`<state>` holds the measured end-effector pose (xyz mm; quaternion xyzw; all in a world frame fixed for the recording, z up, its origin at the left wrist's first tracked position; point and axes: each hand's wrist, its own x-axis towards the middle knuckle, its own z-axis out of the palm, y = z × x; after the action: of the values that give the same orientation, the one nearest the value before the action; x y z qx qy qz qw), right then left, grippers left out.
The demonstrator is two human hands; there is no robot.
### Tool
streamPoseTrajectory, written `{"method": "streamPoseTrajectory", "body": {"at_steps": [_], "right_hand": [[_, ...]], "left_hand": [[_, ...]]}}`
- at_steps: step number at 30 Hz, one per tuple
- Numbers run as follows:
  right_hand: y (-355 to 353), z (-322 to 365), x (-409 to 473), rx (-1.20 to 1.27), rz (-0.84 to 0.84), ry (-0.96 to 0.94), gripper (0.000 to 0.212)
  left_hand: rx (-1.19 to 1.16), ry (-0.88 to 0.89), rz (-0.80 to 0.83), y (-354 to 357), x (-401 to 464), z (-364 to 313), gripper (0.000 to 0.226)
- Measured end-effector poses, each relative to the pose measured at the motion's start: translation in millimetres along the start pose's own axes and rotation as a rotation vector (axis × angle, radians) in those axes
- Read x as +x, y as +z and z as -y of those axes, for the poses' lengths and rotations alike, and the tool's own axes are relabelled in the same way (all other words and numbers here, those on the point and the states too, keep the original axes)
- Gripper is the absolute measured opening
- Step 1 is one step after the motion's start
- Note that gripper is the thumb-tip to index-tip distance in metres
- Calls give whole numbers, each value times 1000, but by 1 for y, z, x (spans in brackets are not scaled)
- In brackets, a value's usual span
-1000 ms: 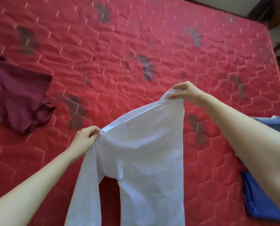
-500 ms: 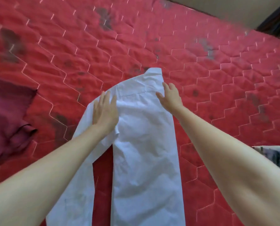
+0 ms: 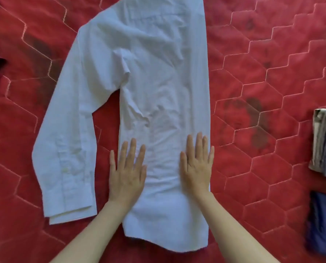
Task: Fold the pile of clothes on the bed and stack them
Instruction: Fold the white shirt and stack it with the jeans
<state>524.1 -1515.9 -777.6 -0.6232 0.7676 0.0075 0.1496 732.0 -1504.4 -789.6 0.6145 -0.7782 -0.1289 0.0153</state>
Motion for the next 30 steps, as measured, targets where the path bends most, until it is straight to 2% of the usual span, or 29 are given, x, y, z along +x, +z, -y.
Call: {"method": "streamPoseTrajectory", "body": {"at_steps": [3, 6, 9, 11, 13, 16, 19, 22, 24, 28, 30], "right_hand": [[17, -18, -82, -7, -22, -26, 52], [26, -31, -148, -12, 24, -44, 52], [21, -35, -184, 19, 71, -62, 51], [15, -37, -192, 82, 58, -68, 49], [6, -37, -192, 209, 10, -5, 48], [-8, -35, -184, 395, -47, 210, 58], [-17, -30, -177, 449, -43, 320, 56], [-19, -26, -173, 492, 0, 389, 45], [-19, -25, -175, 496, 1, 408, 33], [-19, -28, -186, 497, -51, 417, 19], [-17, -29, -189, 515, -49, 408, 19]], "left_hand": [[5, -53, 8, 6, -70, -1, 59], [20, -100, 59, 6, -120, -9, 61], [-7, -181, 84, -1, -145, -26, 59], [-65, -240, 37, -8, -148, -36, 53], [-186, -346, -48, -17, -142, -42, 50], [-471, -624, -107, -40, -120, -43, 46], [-593, -773, -17, -54, -103, -39, 40], [-477, -832, 161, -59, -101, -34, 33], [-448, -858, 201, -61, -104, -33, 25], [-678, -821, -25, -64, -115, -28, 22], [-689, -788, -70, -58, -121, -25, 18]]}}
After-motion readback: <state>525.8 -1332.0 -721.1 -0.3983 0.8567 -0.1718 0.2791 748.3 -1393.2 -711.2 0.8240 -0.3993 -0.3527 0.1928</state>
